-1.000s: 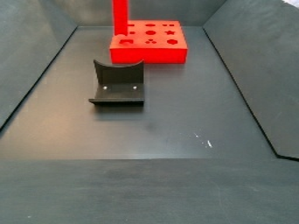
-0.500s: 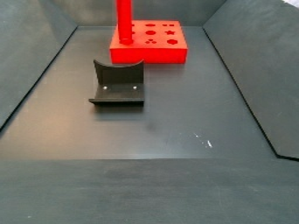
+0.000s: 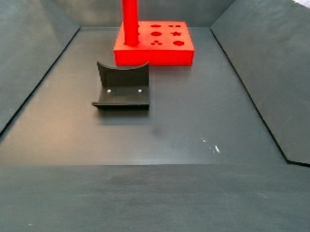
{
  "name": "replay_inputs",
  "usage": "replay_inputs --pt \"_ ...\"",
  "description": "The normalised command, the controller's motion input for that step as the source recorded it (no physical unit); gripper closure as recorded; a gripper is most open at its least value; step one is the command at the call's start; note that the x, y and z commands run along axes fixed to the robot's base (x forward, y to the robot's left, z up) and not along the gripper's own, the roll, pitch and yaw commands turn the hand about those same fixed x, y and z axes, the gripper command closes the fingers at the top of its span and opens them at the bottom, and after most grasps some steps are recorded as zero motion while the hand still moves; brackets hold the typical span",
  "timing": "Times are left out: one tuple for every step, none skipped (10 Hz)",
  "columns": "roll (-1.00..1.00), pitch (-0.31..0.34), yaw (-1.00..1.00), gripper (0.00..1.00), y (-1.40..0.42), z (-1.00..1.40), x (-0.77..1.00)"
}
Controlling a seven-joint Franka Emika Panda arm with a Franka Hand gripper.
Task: Insert the arch object.
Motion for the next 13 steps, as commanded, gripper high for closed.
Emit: replay_inputs --pt "0.05 0.0 0.07 1.0 0.08 -0.21 0.09" --pt "0.01 0.0 0.11 1.0 0.13 -0.19 0.13" --pt "0.0 0.0 0.04 1.0 0.01 -0.17 0.02" --pt "0.0 0.0 0.02 1.0 0.0 -0.2 0.0" --pt "0.0 0.0 0.0 1.0 0.0 -0.19 0.0" --pt "0.03 0.0 0.0 1.0 0.0 -0.21 0.0" --pt "0.06 -0.003 0.0 1.0 -0.03 -0.3 0.0" --pt "0.07 -0.013 0.0 1.0 -0.08 -0.42 0.01" --pt "0.14 -0.014 0.0 1.0 -0.11 -0.55 0.04" --pt "0.17 -0.026 0.0 1.0 -0.11 -0.59 0.04" --pt "0.16 -0.034 0.0 1.0 -0.11 -0.58 0.04" --pt "0.05 -0.041 0.0 1.0 -0.04 -0.36 0.01" --pt "0.0 0.0 0.0 1.0 0.0 0.0 0.0"
